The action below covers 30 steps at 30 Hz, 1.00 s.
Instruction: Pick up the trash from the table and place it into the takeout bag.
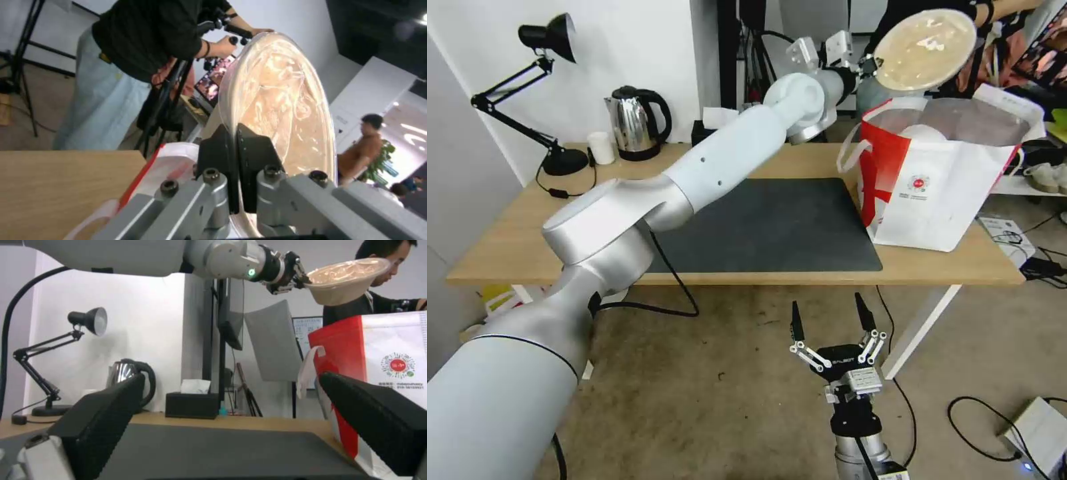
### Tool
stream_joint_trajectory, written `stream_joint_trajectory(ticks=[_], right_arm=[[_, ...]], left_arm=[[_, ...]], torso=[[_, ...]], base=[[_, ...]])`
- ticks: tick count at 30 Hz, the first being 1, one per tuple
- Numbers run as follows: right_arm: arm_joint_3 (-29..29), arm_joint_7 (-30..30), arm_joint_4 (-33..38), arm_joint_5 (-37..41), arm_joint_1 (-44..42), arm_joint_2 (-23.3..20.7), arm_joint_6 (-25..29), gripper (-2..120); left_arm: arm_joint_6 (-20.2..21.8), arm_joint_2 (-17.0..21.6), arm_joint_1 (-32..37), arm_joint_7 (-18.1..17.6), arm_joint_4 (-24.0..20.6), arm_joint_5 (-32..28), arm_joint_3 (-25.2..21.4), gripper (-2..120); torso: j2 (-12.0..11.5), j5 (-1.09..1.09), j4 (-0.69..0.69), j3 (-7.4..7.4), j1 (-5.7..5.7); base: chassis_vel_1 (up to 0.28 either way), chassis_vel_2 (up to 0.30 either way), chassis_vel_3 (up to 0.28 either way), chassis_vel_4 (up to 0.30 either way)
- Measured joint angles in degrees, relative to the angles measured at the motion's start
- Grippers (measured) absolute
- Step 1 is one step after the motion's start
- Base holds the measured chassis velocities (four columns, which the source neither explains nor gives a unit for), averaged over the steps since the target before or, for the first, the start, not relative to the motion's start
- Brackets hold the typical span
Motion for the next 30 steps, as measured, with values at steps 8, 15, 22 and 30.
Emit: stream_joint_trajectory(ticks=[8,15,22,30], right_arm=[[0.0,0.0,0.0,0.0,0.0,0.0,0.0,100],[0.0,0.0,0.0,0.0,0.0,0.0,0.0,100],[0.0,0.0,0.0,0.0,0.0,0.0,0.0,100],[0.0,0.0,0.0,0.0,0.0,0.0,0.0,100]], left_arm=[[-0.03,0.0,1.03,3.49,1.2,0.12,2.69,0],[-0.24,-0.01,1.51,4.52,1.95,1.7,5.23,0],[-0.29,-0.02,2.14,4.57,2.65,2.83,6.25,0],[-0.38,-0.02,2.8,4.55,3.54,3.98,7.04,0]], torso=[[0.0,0.0,0.0,0.0,0.0],[0.0,0.0,0.0,0.0,0.0],[0.0,0.0,0.0,0.0,0.0],[0.0,0.0,0.0,0.0,0.0]], base=[[0.0,0.0,0.0,0.0],[0.0,0.0,0.0,0.0],[0.0,0.0,0.0,0.0],[0.0,0.0,0.0,0.0]])
